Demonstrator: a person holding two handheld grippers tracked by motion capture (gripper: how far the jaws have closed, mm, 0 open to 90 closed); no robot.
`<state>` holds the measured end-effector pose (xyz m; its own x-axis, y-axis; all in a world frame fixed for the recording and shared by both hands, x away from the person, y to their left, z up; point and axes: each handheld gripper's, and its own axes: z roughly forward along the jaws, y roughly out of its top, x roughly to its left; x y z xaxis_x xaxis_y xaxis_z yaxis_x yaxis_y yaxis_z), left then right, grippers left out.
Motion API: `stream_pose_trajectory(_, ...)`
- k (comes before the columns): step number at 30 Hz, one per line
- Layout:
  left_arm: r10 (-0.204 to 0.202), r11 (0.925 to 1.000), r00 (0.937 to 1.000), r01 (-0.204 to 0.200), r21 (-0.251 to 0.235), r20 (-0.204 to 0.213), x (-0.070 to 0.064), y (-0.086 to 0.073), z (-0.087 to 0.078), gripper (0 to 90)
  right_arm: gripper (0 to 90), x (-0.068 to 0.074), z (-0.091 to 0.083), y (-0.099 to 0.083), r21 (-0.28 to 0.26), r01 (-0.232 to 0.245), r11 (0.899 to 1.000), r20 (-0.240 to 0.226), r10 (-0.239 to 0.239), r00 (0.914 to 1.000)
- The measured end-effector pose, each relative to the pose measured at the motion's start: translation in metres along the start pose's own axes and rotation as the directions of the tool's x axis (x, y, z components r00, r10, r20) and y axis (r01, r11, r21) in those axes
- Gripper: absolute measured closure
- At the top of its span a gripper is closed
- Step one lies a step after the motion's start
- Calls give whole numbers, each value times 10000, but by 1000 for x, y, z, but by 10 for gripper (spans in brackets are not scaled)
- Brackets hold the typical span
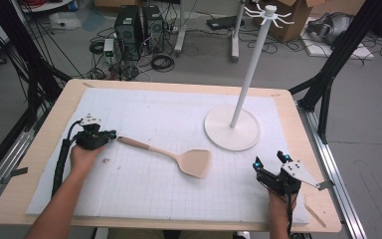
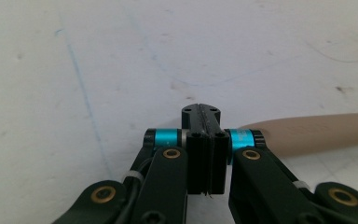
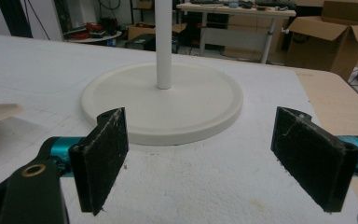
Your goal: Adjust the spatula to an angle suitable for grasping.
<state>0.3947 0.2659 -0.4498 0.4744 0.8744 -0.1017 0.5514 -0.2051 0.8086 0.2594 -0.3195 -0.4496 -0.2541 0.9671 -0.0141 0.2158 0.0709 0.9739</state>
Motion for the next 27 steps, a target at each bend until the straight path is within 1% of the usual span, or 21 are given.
stream_pose_trajectory(2, -231, 9997, 9995, 233, 108, -225, 4, 1, 2, 880, 174, 0, 0, 0, 3, 6, 10000, -9, -6, 10000)
stream_pose_trajectory(4, -299, 9994, 9992, 304, 177, -279, 6, 4, 4, 869, 174, 0, 0, 0, -2, 4, 10000, -4, -4, 10000)
stream_pose_trajectory(5, -247, 9995, 9995, 252, 215, -216, 6, 7, 5, 869, 174, 0, 0, 0, -2, 4, 10000, -4, -4, 10000)
stream_pose_trajectory(7, -5, 9995, 9999, 8, 304, -126, 4, 13, 7, 870, 174, 0, 0, 0, -3, 8, 10000, 1, -8, 10000)
stream_pose_trajectory(8, 126, 9984, 9999, -129, 557, 65, 1, 14, 11, 878, 174, 0, 0, 0, 2, 0, 10000, -1, 0, 10000)
stream_pose_trajectory(9, 126, 9984, 9999, -129, 557, 65, 1, 14, 11, 878, 174, 0, 0, 0, 2, 0, 10000, -1, 0, 10000)
stream_pose_trajectory(11, 319, 9971, 9994, -325, 688, 92, -2, 13, 14, 878, 174, 0, 0, 0, -30, 0, 10000, 7, 0, 10000)
stream_pose_trajectory(12, 258, 9975, 9992, -277, 651, 292, -4, 13, 15, 881, 174, 0, 0, 0, -42, 26, 10000, 8, -26, 10000)
stream_pose_trajectory(13, 286, 9974, 9991, -305, 658, 306, -6, 13, 15, 896, 174, 0, 0, 0, -13, -28, 10000, -1, 28, 10000)
stream_pose_trajectory(14, 457, 9963, 9984, -478, 708, 320, -7, 13, 15, 895, 174, 0, 0, 0, 0, 9, 10000, -6, -9, 10000)
stream_pose_trajectory(16, 427, 9963, 9966, -478, 711, 711, -10, 13, 16, 895, 174, 0, 0, 0, -6, 8, 10000, 0, -8, 10000)
stream_pose_trajectory(17, 513, 9955, 9944, -582, 747, 921, -14, 13, 17, 895, 174, 0, 0, 0, -6, 8, 10000, 0, -8, 10000)
stream_pose_trajectory(18, 705, 9940, 9919, -787, 758, 1054, -20, 13, 19, 895, 174, 0, 0, 0, -20, -1, 10000, 3, 1, 10000)
stream_pose_trajectory(19, 780, 9936, 9905, -866, 722, 1135, -23, 14, 20, 895, 174, 0, 0, 0, -19, -26, 10000, 6, 26, 10000)
stream_pose_trajectory(21, 785, 9942, 9887, -871, 635, 1278, -32, 14, 22, 895, 174, 0, 0, 0, -18, 12, 10000, 23, -12, 10000)
stream_pose_trajectory(22, 802, 9942, 9886, -886, 617, 1275, -34, 14, 22, 896, 174, 0, 0, 0, -18, -4, 10000, 19, 4, 10000)
stream_pose_trajectory(23, 926, 9929, 9885, -1006, 633, 1195, -37, 15, 22, 896, 174, 0, 0, 0, 1, -23, 10000, 25, 23, 10000)
stream_pose_trajectory(24, 1147, 9904, 9893, -1210, 669, 906, -39, 16, 20, 896, 174, 0, 0, 0, -13, -1, 10000, 21, 1, 10000)
stream_pose_trajectory(25, 1287, 9894, 9905, -1315, 621, 481, -39, 17, 17, 896, 174, 0, 0, 0, -1, -31, 10000, 26, 31, 10000)
stream_pose_trajectory(26, 1312, 9897, 9912, -1320, 550, 188, -37, 19, 12, 896, 174, 0, 0, 0, -1, -31, 10000, 26, 31, 10000)
stream_pose_trajectory(27, 1239, 9913, 9923, -1238, 452, 10, -33, 20, 7, 895, 174, 0, 0, 0, -8, -34, 10000, 20, 34, 10000)
